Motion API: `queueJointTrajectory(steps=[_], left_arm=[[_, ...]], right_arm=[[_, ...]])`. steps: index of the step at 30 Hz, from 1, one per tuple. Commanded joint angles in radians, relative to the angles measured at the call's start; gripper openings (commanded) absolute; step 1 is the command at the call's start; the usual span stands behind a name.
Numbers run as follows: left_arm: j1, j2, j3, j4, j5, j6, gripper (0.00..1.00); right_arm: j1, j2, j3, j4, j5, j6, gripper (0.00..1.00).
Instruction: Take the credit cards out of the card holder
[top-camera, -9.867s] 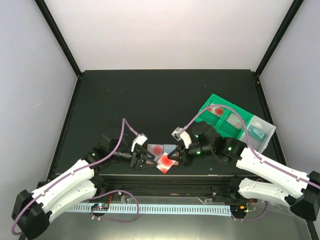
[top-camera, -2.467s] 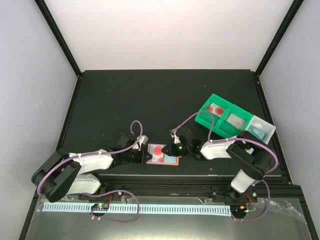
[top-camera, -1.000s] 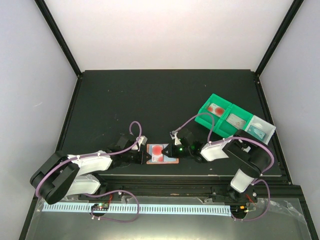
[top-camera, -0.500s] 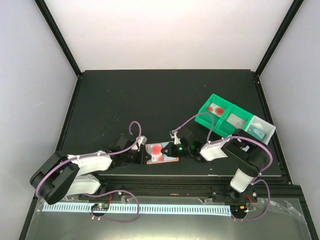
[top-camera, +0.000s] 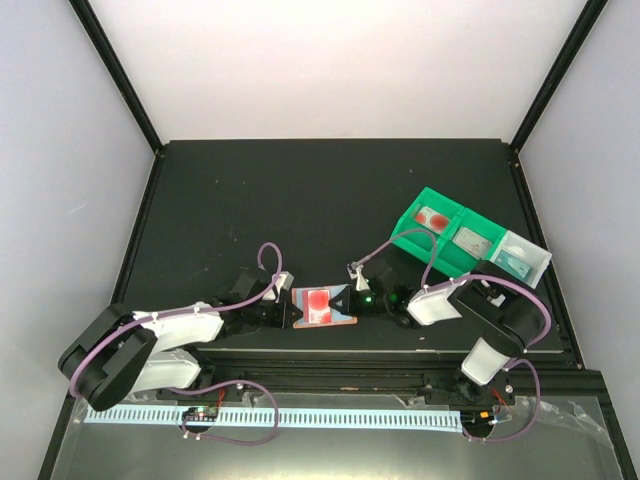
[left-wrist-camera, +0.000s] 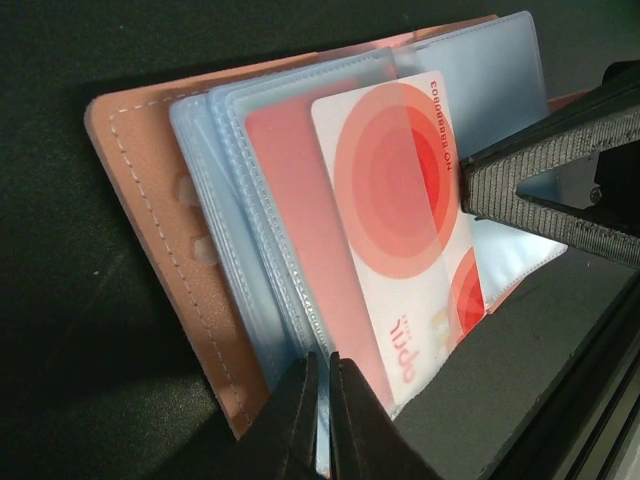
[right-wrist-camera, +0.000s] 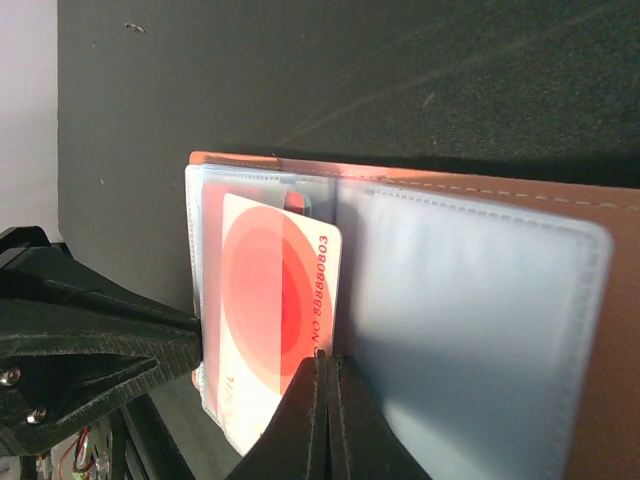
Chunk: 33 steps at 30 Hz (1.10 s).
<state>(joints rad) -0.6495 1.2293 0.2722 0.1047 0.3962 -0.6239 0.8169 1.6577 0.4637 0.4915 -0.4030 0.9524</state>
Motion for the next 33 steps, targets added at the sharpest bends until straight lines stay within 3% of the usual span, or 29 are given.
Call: queueJointTrajectory(steps=[1,4,9,13,21,27,33], left_arm=[[0.002,-0.010,-0.013,-0.044,-0.042,0.005,0.06],[0.002,-0.013,-0.013,-0.046,-0.041,0.007,0.02],[0.002,-0.015,-0.014,-0.045,-0.038,0.007,0.01],[0.001,-0.014,-0.014,-0.042,-0.036,0.006,0.02],[0.001,-0.018,-0.013,-0.042,-0.030,0.006,0.02],[0.001,-0.024,-0.014,-0.046,-0.031,0.005,0.01],[0.002,-0.046,-0.017,-0.053,-0.044,-0.008,0.02]], right_arm=[[-0.008,-0.025,-0.014,0.012,0.013,-0.001,0.01],[-0.009,-0.020,-0.012,0.034,-0.010,0.001,0.01],[-0.008,-0.001,0.004,0.040,-0.027,-0.003,0.15],[-0.008,0.025,0.006,0.060,-0.038,0.004,0.17],[-0.008,0.048,0.006,0.082,-0.049,0.015,0.15],[-0.010,0.019,-0.004,0.074,-0.034,0.015,0.01],[-0.016,-0.063,-0.017,-0.002,0.020,-0.011,0.01]])
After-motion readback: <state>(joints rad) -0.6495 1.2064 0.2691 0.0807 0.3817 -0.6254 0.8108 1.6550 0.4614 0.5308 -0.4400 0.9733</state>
